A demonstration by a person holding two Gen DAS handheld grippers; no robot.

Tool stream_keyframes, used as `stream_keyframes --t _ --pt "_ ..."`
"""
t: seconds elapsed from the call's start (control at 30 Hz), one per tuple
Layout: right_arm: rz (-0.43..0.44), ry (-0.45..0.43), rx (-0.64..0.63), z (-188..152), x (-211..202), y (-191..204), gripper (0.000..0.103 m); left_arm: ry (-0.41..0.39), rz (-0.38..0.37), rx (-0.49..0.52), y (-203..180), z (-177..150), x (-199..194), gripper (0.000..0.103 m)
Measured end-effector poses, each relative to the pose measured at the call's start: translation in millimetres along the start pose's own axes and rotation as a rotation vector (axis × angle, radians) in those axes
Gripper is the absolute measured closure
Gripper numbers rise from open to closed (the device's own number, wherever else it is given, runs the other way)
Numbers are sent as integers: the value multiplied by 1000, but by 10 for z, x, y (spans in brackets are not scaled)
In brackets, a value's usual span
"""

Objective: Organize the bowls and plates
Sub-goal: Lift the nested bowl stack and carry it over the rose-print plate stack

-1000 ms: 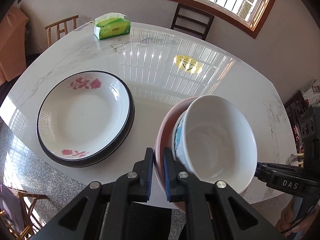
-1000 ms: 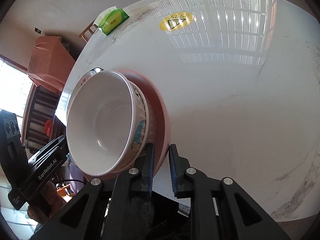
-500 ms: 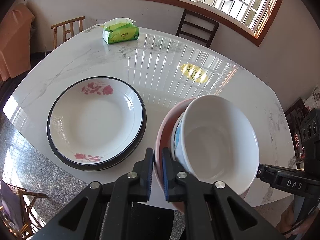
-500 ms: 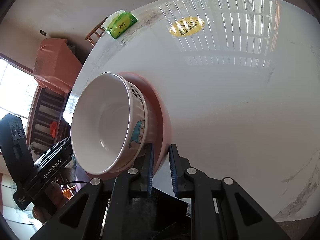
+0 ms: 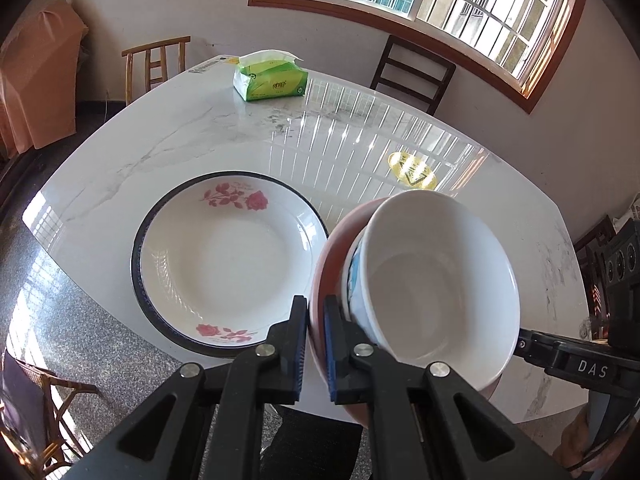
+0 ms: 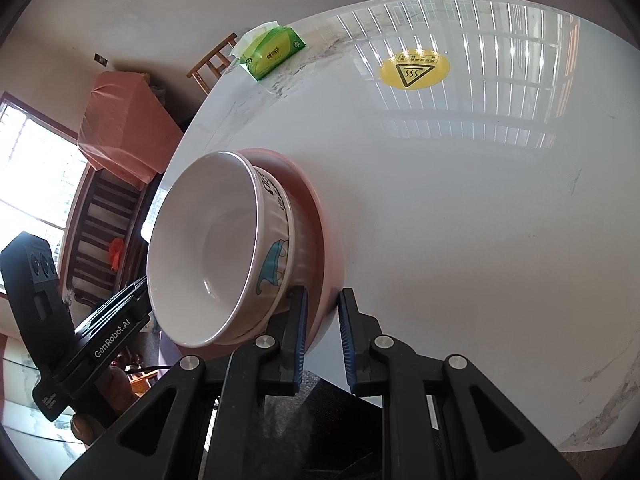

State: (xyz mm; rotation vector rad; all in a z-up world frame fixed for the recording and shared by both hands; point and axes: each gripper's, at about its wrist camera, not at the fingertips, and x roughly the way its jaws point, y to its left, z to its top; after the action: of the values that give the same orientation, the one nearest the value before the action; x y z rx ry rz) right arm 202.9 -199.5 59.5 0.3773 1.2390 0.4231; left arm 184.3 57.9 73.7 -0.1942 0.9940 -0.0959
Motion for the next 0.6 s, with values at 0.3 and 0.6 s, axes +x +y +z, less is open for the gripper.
stream_keyframes --t 0.3,0.6 --pt "23 9 -39 128 102 290 85 -16 23 -48 315 172 -78 98" --pt "57 27 -91 380 317 655 84 -37 60 -114 756 354 -92 98"
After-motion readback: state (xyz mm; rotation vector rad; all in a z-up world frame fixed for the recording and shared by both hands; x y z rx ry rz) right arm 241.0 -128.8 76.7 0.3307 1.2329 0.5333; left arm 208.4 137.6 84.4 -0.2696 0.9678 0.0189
